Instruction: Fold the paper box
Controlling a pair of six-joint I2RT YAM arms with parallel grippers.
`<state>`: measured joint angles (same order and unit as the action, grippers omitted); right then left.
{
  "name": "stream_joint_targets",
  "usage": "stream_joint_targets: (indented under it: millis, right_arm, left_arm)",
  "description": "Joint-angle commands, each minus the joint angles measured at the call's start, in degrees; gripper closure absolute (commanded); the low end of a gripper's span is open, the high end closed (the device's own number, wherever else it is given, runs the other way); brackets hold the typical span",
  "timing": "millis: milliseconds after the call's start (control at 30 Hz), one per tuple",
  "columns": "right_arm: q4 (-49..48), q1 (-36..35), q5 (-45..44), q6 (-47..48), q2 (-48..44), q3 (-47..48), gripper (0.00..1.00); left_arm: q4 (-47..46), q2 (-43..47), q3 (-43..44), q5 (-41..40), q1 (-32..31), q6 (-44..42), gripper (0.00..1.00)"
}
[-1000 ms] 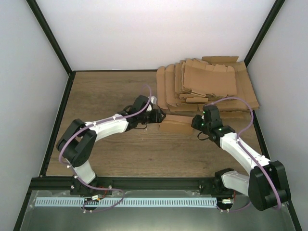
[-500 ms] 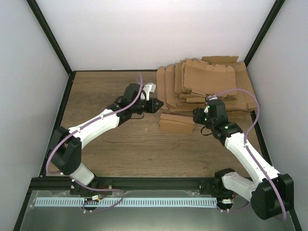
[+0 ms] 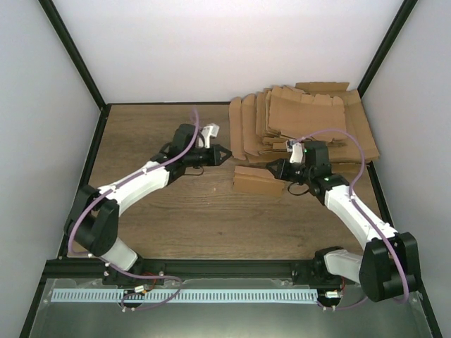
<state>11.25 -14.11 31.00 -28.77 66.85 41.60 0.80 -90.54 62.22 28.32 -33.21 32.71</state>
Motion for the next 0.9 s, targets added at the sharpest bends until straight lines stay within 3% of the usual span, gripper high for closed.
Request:
stream_joint_targets:
  millis: [0, 133, 233, 433, 867]
  right_arm:
    - [-2.28, 2.21, 6.27, 1.26, -0.51, 1.66, 0.99]
    - [-2.84, 3.23, 4.92, 1.33, -2.26, 0.49, 0.99]
    - [-3.55, 4.09, 4.53, 0.55, -3.40, -0.57, 0.99]
    - [-4.98, 6.39, 8.38, -0.65, -3.76, -1.63, 0.99]
    - [-7.00, 9.64, 7.47, -5.37, -4.54, -5.23, 0.99]
  left_arm:
    - [-4.89, 6.80, -5.48, -5.33, 2.26, 2.20, 0.96]
    - [-4.39, 12.86, -9.45, -15.20, 3.58, 6.85, 0.96]
    - [-10.56, 13.63, -11.88, -7.05, 6.10, 6.88, 0.96]
    - [-11.02, 9.29, -9.72, 2.04, 6.31, 4.09, 0.96]
    - [-10.83, -1.11, -2.05, 10.19, -0.08, 3.01, 0.96]
